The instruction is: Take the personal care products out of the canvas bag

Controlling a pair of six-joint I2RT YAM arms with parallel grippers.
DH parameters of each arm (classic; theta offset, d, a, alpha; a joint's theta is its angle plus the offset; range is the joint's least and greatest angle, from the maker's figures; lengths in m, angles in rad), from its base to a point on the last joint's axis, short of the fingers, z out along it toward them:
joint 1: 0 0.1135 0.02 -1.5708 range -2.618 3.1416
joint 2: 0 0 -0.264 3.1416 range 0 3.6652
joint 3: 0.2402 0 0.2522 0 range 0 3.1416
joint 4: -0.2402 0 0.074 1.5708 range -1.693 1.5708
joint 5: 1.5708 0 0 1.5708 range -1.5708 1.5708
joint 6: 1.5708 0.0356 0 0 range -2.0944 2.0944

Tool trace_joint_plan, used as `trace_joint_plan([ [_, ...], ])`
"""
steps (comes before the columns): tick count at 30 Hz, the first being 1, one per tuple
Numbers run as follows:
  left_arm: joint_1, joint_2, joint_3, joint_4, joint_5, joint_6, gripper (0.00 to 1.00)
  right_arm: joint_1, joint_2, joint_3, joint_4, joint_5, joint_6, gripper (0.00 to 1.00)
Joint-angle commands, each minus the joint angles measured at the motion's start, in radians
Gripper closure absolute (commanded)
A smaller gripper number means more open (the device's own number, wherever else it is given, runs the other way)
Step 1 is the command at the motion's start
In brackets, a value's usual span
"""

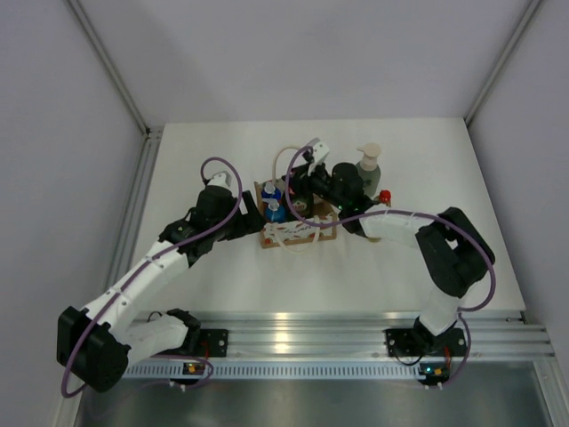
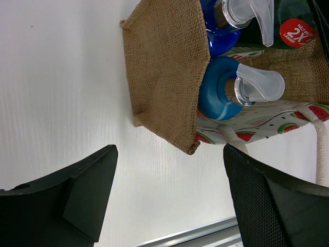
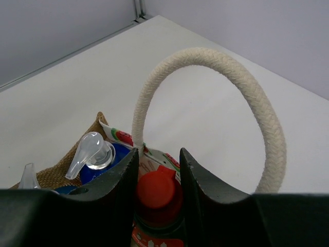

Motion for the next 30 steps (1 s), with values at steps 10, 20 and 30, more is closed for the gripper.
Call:
trace_joint_plan([
  [10, -0.004, -0.016, -0.008, 0.027, -0.001, 0.010, 0.12, 0.052, -0.182, 0.086, -0.044, 0.073, -0.018, 1.00],
  [20, -0.004, -0.022, -0.007, 0.027, 0.001, 0.013, 0.12, 0.072, -0.233, 0.101, -0.074, 0.114, -0.055, 1.00],
  [30, -0.004, -0.027, -0.007, 0.025, -0.004, 0.012, 0.12, 0.087, -0.311, 0.268, -0.303, 0.183, -0.081, 1.00],
])
